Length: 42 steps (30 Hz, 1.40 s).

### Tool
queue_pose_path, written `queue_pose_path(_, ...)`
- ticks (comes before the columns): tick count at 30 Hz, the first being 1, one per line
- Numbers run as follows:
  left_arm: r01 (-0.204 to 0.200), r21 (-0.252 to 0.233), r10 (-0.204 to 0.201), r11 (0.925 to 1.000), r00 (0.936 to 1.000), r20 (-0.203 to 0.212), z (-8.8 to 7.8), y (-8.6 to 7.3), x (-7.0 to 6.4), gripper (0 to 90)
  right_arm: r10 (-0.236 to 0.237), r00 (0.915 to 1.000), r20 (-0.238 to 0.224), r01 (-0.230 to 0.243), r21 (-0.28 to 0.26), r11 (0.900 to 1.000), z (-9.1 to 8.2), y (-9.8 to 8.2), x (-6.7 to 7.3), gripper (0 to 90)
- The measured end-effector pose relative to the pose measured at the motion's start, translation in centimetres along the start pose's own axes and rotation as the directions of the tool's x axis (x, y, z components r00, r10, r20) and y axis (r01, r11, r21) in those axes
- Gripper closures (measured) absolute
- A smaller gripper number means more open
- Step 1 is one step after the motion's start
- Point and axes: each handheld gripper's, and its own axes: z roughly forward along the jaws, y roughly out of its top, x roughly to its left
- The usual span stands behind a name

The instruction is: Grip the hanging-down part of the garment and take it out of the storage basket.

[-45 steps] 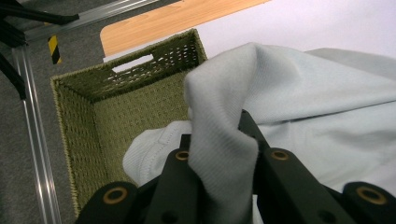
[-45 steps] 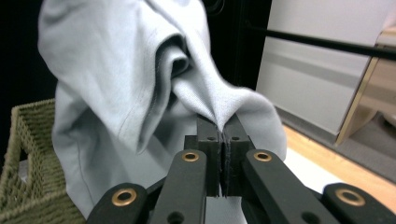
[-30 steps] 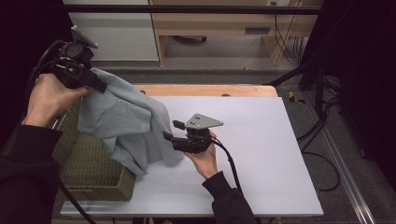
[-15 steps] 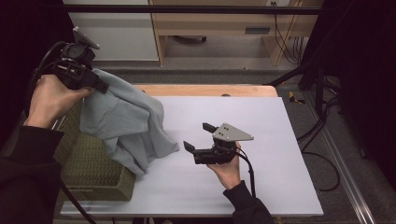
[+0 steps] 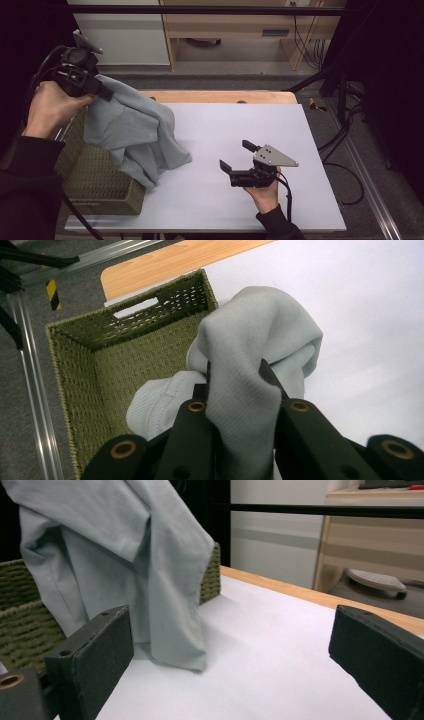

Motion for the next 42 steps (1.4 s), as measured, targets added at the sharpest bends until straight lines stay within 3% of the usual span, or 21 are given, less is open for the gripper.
queue_pose_path(13, 0.005, 0.002, -0.005, 1.0000, 1.0000, 0.004, 0.2, 0.1, 0.1, 80.9, 0.015, 0.9981, 0.061, -0.013, -0.028, 1.000, -4.4, -2.1, -2.0, 4.6)
queue_pose_path(16, 0.008, 0.003, -0.008, 1.0000, 0.9999, 0.007, 0.3, 0.0, 0.2, 80.9, 0.041, 0.9959, 0.081, -0.038, -0.044, 0.998, -5.9, -3.0, -2.5, 4.7)
queue_pose_path(24, 0.005, 0.001, -0.005, 1.0000, 1.0000, 0.002, 0.3, 0.2, -0.1, 80.9, 0.051, 0.9917, 0.118, -0.044, -0.058, 0.997, -7.9, -4.6, -3.3, 4.9)
queue_pose_path(32, 0.003, 0.000, -0.003, 1.0000, 1.0000, 0.004, 0.4, 0.3, -0.1, 80.9, 0.050, 0.9889, 0.140, -0.040, -0.073, 0.997, -8.9, -5.1, -3.8, 4.8)
queue_pose_path(38, 0.009, 0.000, -0.009, 1.0000, 0.9999, 0.008, 0.5, 0.1, 0.2, 80.9, 0.058, 0.9890, 0.136, -0.051, -0.055, 0.997, -8.6, -5.2, -3.3, 3.7)
queue_pose_path(42, 0.008, 0.001, -0.008, 1.0000, 0.9999, 0.009, 0.6, 0.1, 0.3, 80.9, 0.041, 0.9882, 0.147, -0.033, -0.055, 0.998, -8.4, -5.2, -2.9, 2.6)
